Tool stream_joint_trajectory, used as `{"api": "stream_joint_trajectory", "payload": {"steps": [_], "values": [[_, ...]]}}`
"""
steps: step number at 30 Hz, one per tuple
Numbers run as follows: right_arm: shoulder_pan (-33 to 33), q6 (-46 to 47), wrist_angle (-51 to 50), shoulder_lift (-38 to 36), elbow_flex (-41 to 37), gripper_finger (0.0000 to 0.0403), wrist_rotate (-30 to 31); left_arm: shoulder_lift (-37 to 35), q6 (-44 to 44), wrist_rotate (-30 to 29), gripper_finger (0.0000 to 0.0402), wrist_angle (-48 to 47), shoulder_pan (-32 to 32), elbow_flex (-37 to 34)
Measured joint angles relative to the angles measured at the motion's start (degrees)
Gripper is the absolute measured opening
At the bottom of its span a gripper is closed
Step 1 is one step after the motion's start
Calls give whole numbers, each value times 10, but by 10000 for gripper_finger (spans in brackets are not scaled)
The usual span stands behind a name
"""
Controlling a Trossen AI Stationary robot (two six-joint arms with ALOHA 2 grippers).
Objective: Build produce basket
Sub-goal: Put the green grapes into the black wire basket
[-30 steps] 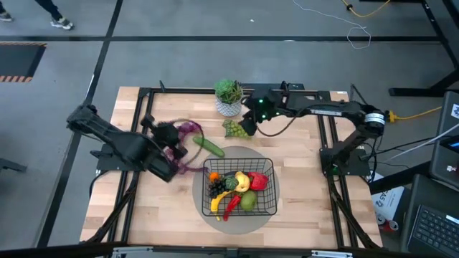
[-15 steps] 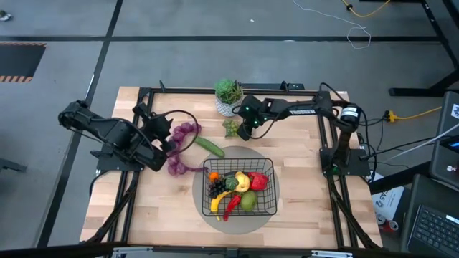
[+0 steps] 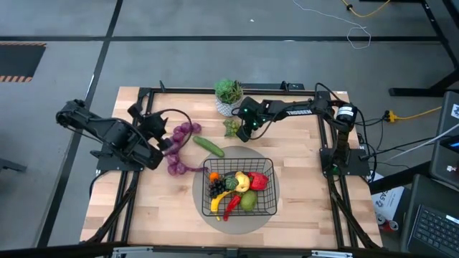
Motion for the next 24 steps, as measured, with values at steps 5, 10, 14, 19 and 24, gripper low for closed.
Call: {"api": "stream_joint_trajectory", "payload": {"steps": [5, 10, 14, 19, 24], "values": [[0, 10, -3, 0, 0, 177, -1, -15, -65, 20, 105, 10, 0, -76], [0, 10, -6, 0, -1, 66, -1, -16, -88, 30, 105, 58, -1, -119], [0, -5, -4, 0, -1, 16, 2, -16, -87, 30, 105, 136, -1, -132], [4, -21, -5, -13, -3, 8, 2, -7, -79, 31, 105, 219, -1, -135], [21, -24, -10, -73, -4, 4, -3, -6, -79, 65, 105, 243, -1, -135]]}}
